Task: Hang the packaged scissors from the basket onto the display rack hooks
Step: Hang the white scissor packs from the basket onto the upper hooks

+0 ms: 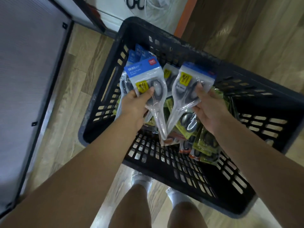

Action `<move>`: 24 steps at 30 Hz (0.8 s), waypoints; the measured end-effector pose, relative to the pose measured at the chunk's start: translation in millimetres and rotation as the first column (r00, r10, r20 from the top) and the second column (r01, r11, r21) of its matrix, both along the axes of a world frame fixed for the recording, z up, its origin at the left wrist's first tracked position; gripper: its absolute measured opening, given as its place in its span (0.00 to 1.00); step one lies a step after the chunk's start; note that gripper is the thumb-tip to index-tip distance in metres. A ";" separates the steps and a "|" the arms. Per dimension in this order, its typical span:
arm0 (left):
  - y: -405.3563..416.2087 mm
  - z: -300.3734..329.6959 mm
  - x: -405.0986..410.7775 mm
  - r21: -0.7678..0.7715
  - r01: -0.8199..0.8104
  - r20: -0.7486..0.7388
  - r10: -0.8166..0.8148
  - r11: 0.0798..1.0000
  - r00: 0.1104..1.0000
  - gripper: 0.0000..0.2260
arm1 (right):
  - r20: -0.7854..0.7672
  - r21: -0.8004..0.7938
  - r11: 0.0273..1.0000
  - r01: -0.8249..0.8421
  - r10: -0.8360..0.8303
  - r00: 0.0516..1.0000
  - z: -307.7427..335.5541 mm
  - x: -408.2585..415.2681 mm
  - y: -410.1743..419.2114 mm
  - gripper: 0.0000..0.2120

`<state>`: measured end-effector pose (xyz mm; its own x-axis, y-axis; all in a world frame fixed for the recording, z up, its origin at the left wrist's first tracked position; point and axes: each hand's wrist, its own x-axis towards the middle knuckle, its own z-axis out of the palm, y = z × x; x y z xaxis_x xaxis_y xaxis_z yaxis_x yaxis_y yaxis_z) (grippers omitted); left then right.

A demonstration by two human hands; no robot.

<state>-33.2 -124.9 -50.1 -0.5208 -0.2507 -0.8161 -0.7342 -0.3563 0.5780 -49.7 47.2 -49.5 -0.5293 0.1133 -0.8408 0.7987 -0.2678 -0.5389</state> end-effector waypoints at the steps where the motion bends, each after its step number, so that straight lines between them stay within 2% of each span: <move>1: -3.8 12.3 1.4 -0.018 -0.007 -0.011 0.006 1.000 1.000 0.04 | -0.006 0.017 1.000 -0.014 0.014 1.000 12.3 0.0 -0.9 0.10; 3: -12.0 39.7 1.2 -0.061 -0.015 -0.033 0.013 0.998 0.999 0.04 | -0.035 0.050 0.996 -0.080 0.082 0.996 43.1 -2.5 -4.0 0.13; 7: -28.3 114.6 -6.7 -0.118 -0.017 -0.140 0.001 0.993 0.990 0.01 | -0.175 0.062 0.980 -0.190 0.198 0.964 126.3 -21.1 -18.5 0.10; 10: -42.2 194.1 -22.5 -0.166 -0.078 -0.238 0.036 0.983 0.970 0.12 | -0.281 0.039 0.979 -0.202 0.205 0.938 205.8 -49.3 -40.7 0.08; 11: -49.2 224.4 -29.5 -0.182 -0.112 -0.277 0.059 0.977 0.959 0.13 | -0.331 0.041 0.974 -0.222 0.222 0.917 236.5 -60.3 -50.9 0.08; 14: -69.7 336.2 -46.9 -0.211 -0.225 -0.425 0.117 0.951 0.897 0.06 | -0.480 0.041 0.962 -0.272 0.257 0.839 344.3 -88.2 -82.7 0.07; 18: -96.6 484.9 -45.6 -0.263 -0.298 -0.597 0.088 0.918 0.797 0.05 | -0.664 0.052 0.921 -0.385 0.320 0.676 495.6 -96.4 -115.7 0.07; 21: -112.8 574.0 -18.2 -0.233 -0.375 -0.678 0.126 0.897 0.724 0.01 | -0.751 0.012 0.882 -0.471 0.319 0.578 587.0 -78.8 -132.8 0.06; 24: -122.9 639.9 22.8 -0.213 -0.448 -0.723 0.169 0.868 0.670 0.01 | -0.789 -0.018 0.809 -0.588 0.350 0.506 652.6 -49.2 -144.6 0.09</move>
